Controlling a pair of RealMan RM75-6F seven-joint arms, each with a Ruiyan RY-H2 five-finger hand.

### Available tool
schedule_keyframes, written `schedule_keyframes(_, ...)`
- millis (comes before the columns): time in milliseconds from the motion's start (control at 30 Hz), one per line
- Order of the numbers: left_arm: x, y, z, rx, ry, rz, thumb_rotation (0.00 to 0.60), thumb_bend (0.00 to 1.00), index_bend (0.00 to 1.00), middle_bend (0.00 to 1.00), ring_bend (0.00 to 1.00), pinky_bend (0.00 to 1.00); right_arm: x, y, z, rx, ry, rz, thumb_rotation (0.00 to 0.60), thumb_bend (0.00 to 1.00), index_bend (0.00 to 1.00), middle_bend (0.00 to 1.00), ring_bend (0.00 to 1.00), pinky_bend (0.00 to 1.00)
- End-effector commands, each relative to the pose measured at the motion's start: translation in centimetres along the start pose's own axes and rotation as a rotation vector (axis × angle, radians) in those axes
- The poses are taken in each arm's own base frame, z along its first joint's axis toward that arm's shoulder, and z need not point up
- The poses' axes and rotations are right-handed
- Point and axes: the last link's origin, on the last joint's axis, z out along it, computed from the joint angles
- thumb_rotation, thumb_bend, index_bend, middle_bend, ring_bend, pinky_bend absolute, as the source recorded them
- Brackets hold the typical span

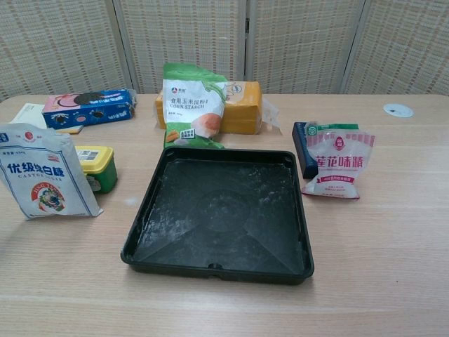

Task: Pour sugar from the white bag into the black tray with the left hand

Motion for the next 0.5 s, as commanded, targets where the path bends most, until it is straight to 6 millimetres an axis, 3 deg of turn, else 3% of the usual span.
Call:
schedule_keyframes(33,0.0,0.2,-0.3,-0.023,-0.04,-0.041,0.6,0.21,0.06,0.01,0.0,0.02,-0.1,-0.1,0.1,0.007,-0.005,-0.004,0.6,0.28,0.0,0.0,0.0,0.0)
schedule_keyframes(333,0.3,-0.3,-0.6,-0.042,-0.016,-0.109,0.6,0.21,0.07,0.02,0.05,0.32,-0.2,-0.7,0.2,0.037,-0.016,0.007,0.6,0.28,0.0,0.0,0.0,0.0)
schedule_keyframes(400,0.2,-0.7,-0.5,-0.037,-0.019,-0.142,0.6,0.21,0.06,0.02,0.05,0.47,-0.2,-0.8,0.2,0.045,-0.017,0.008,0.6,0.28,0.0,0.0,0.0,0.0)
schedule_keyframes(433,0.2,-0.9,-0.3,-0.038,-0.025,-0.187,0.6,0.21,0.06,0.02,0.08,0.53,-0.1,-0.9,0.2,0.048,-0.015,0.008,0.6,0.28,0.0,0.0,0.0,0.0)
schedule_keyframes(500,0.2,-1.4,-0.1,-0.044,-0.036,-0.281,0.6,0.21,0.06,0.02,0.27,0.71,-0.2,-1.0,0.2,0.053,-0.015,0.008,0.6,0.28,0.0,0.0,0.0,0.0)
